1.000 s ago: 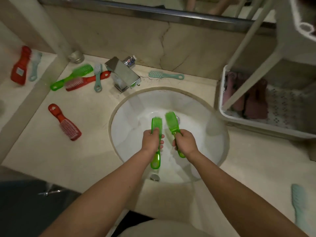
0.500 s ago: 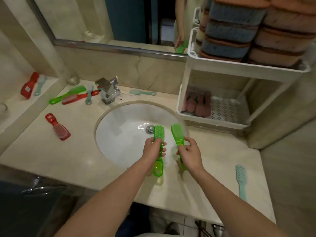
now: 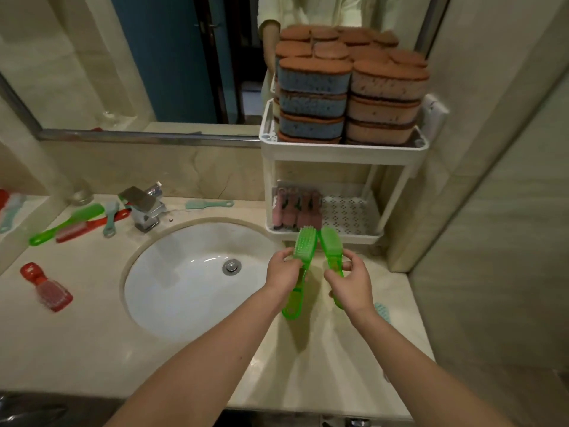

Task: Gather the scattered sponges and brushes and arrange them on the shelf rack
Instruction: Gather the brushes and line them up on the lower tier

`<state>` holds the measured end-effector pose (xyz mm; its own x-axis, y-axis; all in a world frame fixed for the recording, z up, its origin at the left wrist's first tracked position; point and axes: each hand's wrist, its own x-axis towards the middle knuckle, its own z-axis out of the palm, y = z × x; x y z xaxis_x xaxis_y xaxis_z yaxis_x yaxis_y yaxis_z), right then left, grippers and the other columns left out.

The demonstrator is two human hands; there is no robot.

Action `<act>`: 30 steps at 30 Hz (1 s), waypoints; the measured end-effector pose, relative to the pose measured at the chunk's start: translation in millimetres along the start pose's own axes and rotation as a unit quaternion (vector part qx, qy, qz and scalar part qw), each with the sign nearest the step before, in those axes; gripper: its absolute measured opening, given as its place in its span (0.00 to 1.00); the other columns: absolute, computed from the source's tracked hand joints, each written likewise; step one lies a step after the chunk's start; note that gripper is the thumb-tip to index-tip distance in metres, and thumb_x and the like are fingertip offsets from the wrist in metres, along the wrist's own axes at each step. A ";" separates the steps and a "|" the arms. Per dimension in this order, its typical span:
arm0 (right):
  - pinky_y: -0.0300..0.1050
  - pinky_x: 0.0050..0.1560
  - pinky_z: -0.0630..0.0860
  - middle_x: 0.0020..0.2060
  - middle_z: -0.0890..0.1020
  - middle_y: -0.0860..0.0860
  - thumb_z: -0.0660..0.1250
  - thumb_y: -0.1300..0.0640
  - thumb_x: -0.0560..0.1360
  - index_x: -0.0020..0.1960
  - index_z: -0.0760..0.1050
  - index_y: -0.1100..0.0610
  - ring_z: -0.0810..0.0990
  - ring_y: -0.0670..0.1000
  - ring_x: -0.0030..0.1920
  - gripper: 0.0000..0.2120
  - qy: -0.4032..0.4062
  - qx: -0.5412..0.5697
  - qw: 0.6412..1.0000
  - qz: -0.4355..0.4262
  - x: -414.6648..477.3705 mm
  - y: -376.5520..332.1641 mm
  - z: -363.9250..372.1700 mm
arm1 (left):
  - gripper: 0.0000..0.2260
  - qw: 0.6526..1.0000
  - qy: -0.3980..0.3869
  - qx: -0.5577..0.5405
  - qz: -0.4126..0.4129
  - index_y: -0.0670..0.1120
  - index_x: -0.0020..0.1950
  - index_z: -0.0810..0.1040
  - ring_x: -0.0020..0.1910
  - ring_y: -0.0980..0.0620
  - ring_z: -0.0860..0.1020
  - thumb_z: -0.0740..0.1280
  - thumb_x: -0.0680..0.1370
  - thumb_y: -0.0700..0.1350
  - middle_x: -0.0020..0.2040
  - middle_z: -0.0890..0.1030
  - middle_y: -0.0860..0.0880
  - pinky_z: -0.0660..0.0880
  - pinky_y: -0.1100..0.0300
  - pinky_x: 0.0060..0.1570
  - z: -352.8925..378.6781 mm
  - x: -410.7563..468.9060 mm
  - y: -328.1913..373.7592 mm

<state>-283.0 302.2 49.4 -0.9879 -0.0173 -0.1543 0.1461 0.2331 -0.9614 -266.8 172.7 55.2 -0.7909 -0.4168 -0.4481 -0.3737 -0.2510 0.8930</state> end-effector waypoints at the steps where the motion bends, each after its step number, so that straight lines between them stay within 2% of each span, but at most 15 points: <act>1: 0.38 0.23 0.72 0.40 0.77 0.47 0.69 0.65 0.69 0.58 0.70 0.49 0.75 0.44 0.22 0.21 0.005 0.002 1.000 0.000 4.8 -3.7 -4.3 | 0.14 1.000 0.003 0.013 0.008 0.46 0.60 0.71 0.36 0.49 0.77 0.63 0.76 0.35 0.44 0.79 0.44 0.73 0.58 0.37 6.2 3.0 5.1; 4: 0.37 0.24 0.72 0.41 0.77 0.48 0.68 0.66 0.70 0.61 0.69 0.49 0.76 0.49 0.28 0.23 0.010 0.013 1.000 0.006 21.6 -15.3 -14.8 | 0.15 1.000 0.001 0.027 0.016 0.44 0.61 0.70 0.36 0.51 0.75 0.64 0.75 0.35 0.46 0.78 0.44 0.71 0.59 0.33 24.4 15.5 20.9; 7: 0.41 0.26 0.72 0.42 0.78 0.52 0.67 0.66 0.72 0.65 0.69 0.52 0.76 0.50 0.29 0.24 -0.002 0.024 0.999 0.022 42.3 -25.3 -21.7 | 0.17 0.999 -0.018 0.042 0.014 0.42 0.63 0.70 0.40 0.47 0.76 0.64 0.74 0.33 0.50 0.79 0.40 0.72 0.58 0.37 41.1 30.9 35.9; 10: 0.42 0.27 0.72 0.39 0.79 0.54 0.65 0.67 0.73 0.63 0.71 0.53 0.74 0.48 0.25 0.20 -0.002 0.033 0.999 0.034 64.5 -31.9 -25.2 | 0.20 0.998 -0.039 0.050 0.014 0.41 0.66 0.70 0.45 0.45 0.77 0.64 0.75 0.32 0.56 0.79 0.37 0.73 0.57 0.39 56.7 48.7 47.9; 13: 0.45 0.34 0.71 0.35 0.78 0.53 0.63 0.68 0.74 0.60 0.73 0.54 0.74 0.50 0.31 0.17 -0.001 0.029 0.999 0.032 85.4 -36.9 -25.9 | 0.21 0.996 -0.051 0.072 0.018 0.39 0.68 0.70 0.44 0.46 0.76 0.62 0.75 0.30 0.57 0.78 0.37 0.71 0.60 0.33 68.2 64.5 58.6; 15: 0.43 0.34 0.69 0.34 0.77 0.52 0.61 0.67 0.75 0.58 0.74 0.55 0.73 0.51 0.32 0.14 -0.001 0.023 0.999 0.048 100.2 -39.7 -25.2 | 0.21 0.995 -0.054 0.077 0.010 0.40 0.69 0.70 0.43 0.47 0.77 0.60 0.76 0.29 0.57 0.78 0.38 0.72 0.60 0.33 75.3 75.1 65.3; 20: 0.46 0.41 0.72 0.46 0.79 0.61 0.57 0.67 0.76 0.60 0.73 0.61 0.76 0.56 0.42 0.14 -0.012 -0.007 0.996 0.088 137.1 -41.8 -19.4 | 0.20 0.994 -0.052 0.090 -0.016 0.41 0.68 0.71 0.48 0.42 0.79 0.57 0.77 0.30 0.60 0.78 0.39 0.79 0.55 0.40 92.7 105.1 73.1; 23: 0.50 0.56 0.76 0.52 0.80 0.57 0.57 0.67 0.77 0.62 0.75 0.58 0.79 0.57 0.52 0.16 -0.008 -0.012 0.996 0.089 157.6 -40.5 -13.9 | 0.17 0.994 -0.049 0.100 -0.016 0.42 0.66 0.71 0.42 0.52 0.76 0.58 0.79 0.32 0.57 0.76 0.46 0.76 0.60 0.39 101.8 121.6 76.1; 25: 0.56 0.63 0.74 0.57 0.80 0.59 0.56 0.68 0.78 0.62 0.75 0.59 0.78 0.60 0.58 0.16 -0.016 -0.032 0.997 0.075 171.5 -37.9 -10.7 | 0.15 0.994 -0.033 0.104 -0.025 0.44 0.64 0.72 0.47 0.49 0.75 0.59 0.79 0.34 0.60 0.77 0.44 0.77 0.58 0.48 107.2 133.2 78.9; 27: 0.58 0.64 0.72 0.59 0.79 0.61 0.55 0.68 0.78 0.62 0.74 0.61 0.76 0.61 0.59 0.16 -0.029 -0.062 0.995 0.073 184.8 -33.8 -8.3 | 0.15 0.994 -0.021 0.106 -0.034 0.44 0.64 0.73 0.52 0.46 0.76 0.59 0.79 0.35 0.61 0.77 0.43 0.77 0.56 0.53 112.0 144.5 78.4; 30: 0.57 0.64 0.73 0.62 0.77 0.59 0.53 0.65 0.80 0.64 0.72 0.58 0.76 0.60 0.61 0.17 -0.036 -0.097 0.989 0.108 201.0 -29.4 -5.5 | 0.17 0.993 -0.029 0.111 -0.034 0.43 0.62 0.76 0.54 0.43 0.77 0.58 0.77 0.32 0.60 0.79 0.42 0.77 0.51 0.56 117.7 157.0 75.7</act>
<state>-486.1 297.2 47.9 -0.9277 -0.0139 -0.3731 0.3330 0.4213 -0.8436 -476.3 191.1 57.4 -0.7849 -0.3527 -0.5094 -0.5192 -0.0744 0.8514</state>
